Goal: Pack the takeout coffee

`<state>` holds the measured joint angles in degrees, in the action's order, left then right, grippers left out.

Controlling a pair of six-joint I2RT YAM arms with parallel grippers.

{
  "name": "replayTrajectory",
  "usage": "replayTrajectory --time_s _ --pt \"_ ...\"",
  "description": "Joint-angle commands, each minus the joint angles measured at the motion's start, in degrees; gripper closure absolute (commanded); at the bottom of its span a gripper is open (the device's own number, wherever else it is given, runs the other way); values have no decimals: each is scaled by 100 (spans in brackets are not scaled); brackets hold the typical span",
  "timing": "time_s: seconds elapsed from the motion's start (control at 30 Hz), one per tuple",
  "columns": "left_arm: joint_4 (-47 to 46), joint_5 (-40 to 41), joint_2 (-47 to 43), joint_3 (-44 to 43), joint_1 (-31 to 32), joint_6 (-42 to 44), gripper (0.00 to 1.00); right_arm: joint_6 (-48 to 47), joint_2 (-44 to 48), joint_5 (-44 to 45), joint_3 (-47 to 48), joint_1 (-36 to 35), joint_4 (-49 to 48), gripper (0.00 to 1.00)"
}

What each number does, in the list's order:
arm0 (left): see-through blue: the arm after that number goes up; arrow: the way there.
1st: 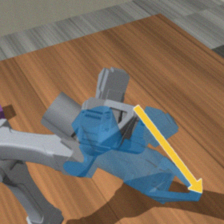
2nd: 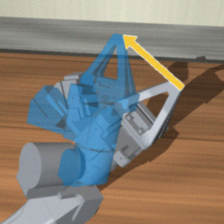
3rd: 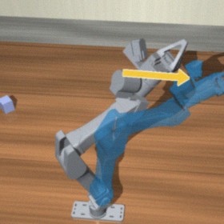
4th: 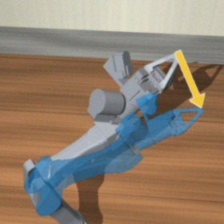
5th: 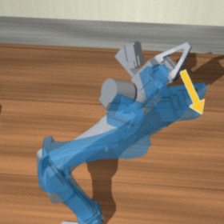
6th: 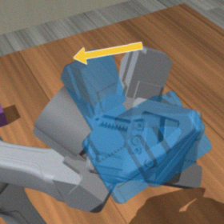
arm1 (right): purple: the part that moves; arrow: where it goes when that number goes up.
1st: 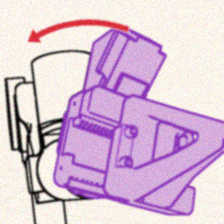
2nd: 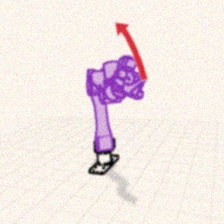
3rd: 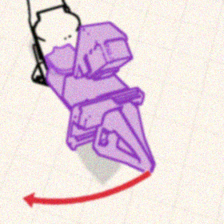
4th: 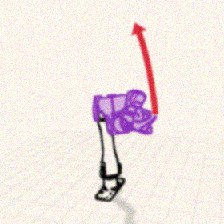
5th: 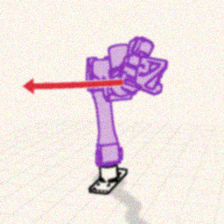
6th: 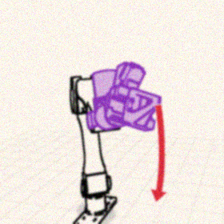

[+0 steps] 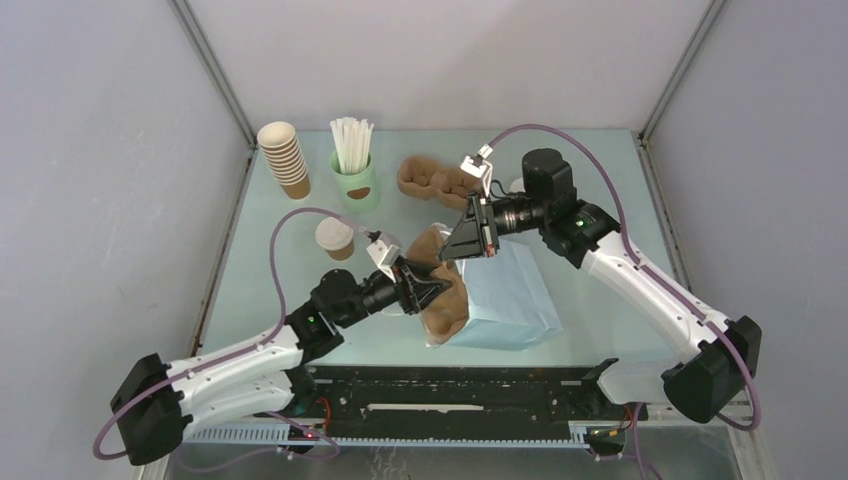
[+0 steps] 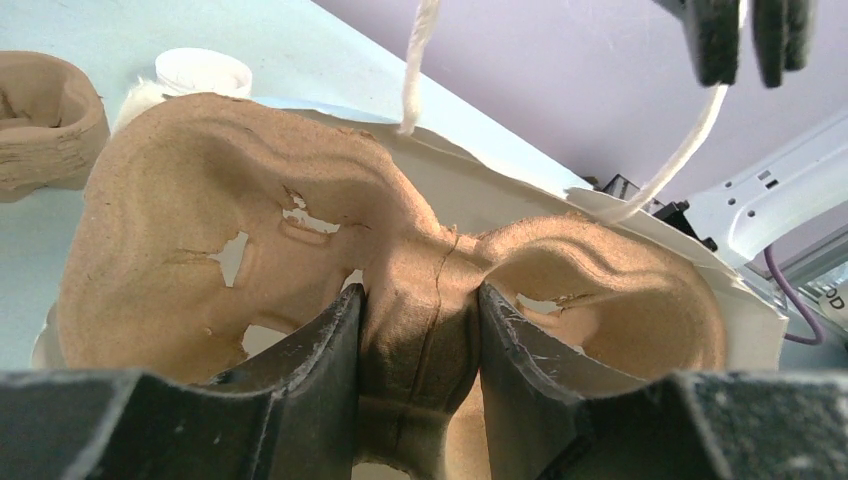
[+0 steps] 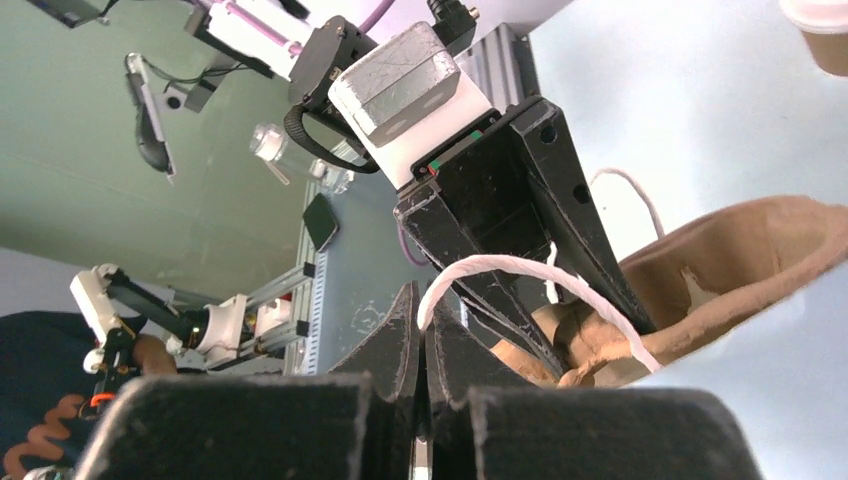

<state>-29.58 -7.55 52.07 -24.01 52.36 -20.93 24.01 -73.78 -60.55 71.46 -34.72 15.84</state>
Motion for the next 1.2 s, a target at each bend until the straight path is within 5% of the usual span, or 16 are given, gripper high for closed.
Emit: replayTrajectory --time_s 0.0,0.23,0.5,0.9,1.17 --pt "558 26 -447 -218 62 200 57 290 -188 -353 315 -210 -783 100" --pt "1427 379 -803 -419 145 -188 57 541 -218 -266 355 -299 -1363 100" --pt "817 732 -410 -306 389 -387 58 841 196 -140 -270 -114 -1900 100" --pt "-181 2730 574 -814 1030 -196 58 1178 538 -354 -811 238 -2157 100" --pt "482 3325 278 -1189 1287 -35 59 2855 390 -399 -856 -42 -4061 100"
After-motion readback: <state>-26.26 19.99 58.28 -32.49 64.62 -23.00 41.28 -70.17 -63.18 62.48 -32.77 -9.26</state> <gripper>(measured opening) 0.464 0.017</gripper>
